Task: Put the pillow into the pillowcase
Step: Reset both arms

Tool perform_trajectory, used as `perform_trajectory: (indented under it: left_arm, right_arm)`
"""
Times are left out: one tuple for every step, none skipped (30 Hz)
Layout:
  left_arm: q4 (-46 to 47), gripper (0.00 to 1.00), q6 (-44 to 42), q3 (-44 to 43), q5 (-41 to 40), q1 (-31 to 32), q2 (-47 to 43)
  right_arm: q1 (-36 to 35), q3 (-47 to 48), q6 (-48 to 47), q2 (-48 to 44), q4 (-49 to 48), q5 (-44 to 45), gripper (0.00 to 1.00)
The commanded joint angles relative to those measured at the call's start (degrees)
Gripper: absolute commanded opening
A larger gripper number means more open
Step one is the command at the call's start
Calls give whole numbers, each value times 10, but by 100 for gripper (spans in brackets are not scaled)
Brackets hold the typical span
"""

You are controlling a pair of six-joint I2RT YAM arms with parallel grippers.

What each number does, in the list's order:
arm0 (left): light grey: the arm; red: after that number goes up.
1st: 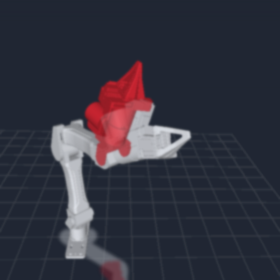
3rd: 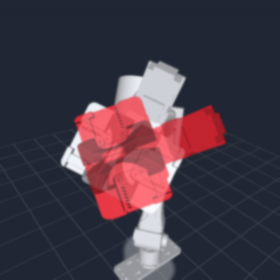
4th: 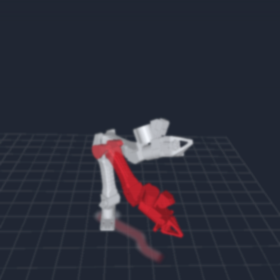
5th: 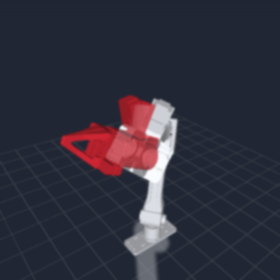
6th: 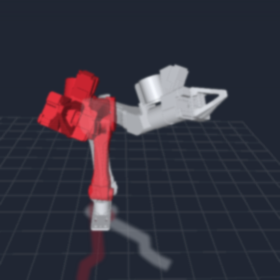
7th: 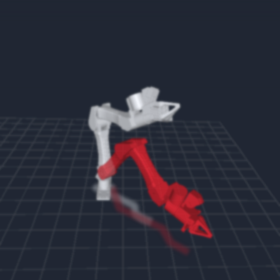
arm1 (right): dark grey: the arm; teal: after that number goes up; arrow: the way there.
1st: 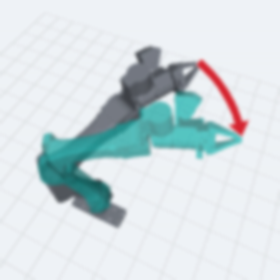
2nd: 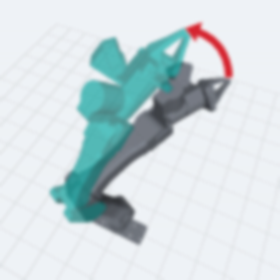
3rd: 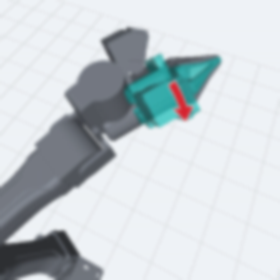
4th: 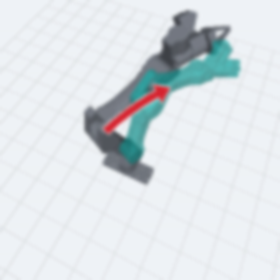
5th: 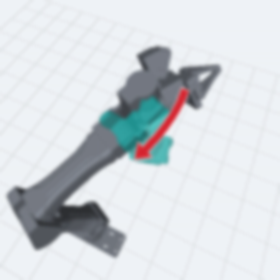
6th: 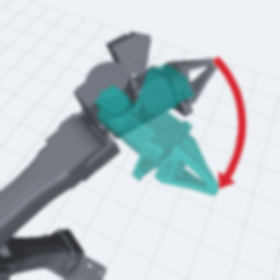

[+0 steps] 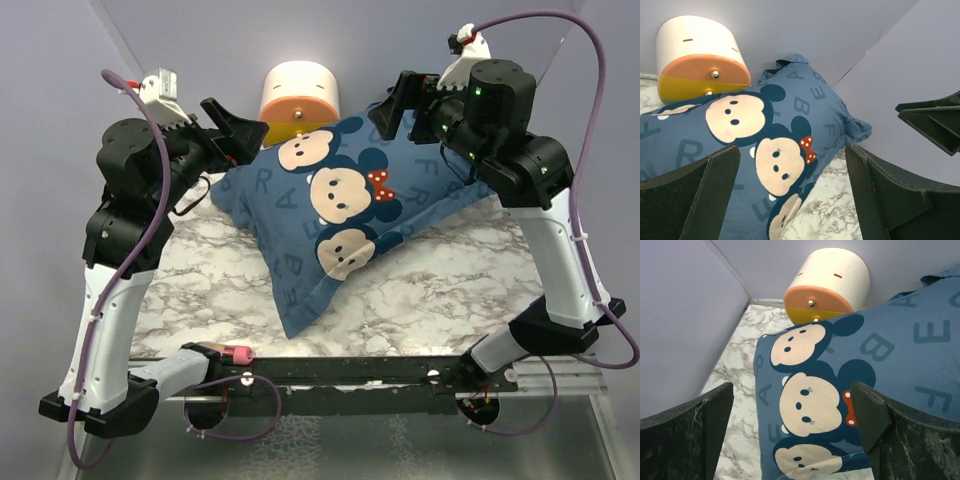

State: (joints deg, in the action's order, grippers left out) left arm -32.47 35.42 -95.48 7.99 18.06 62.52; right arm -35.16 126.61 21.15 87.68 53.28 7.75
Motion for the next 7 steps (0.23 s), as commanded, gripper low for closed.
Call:
perform_trajectory:
  left_arm:
    - [-34, 90, -17, -52, 24, -1, 13]
    - [-35, 90, -18, -55, 25, -1, 16]
    - [-35, 90, -20, -55, 24, -1, 19]
    - [-36, 91, -22, -55, 23, -1, 20]
    - [-36, 91, -23, -54, 22, -1, 23]
    - [-36, 91, -24, -53, 21, -1, 24]
    - [-36, 94, -25, -53, 20, -1, 26]
  right_arm:
    - [2, 31, 32, 5, 46, 51, 100]
    - [2, 16, 29, -4, 29, 55, 100]
    - [2, -2, 23, -15, 11, 56, 100]
    - [2, -16, 20, -25, -4, 57, 100]
    - [2, -27, 13, -32, -15, 59, 100]
    - [2, -32, 7, -35, -19, 62, 100]
    - [2, -34, 4, -35, -19, 68, 100]
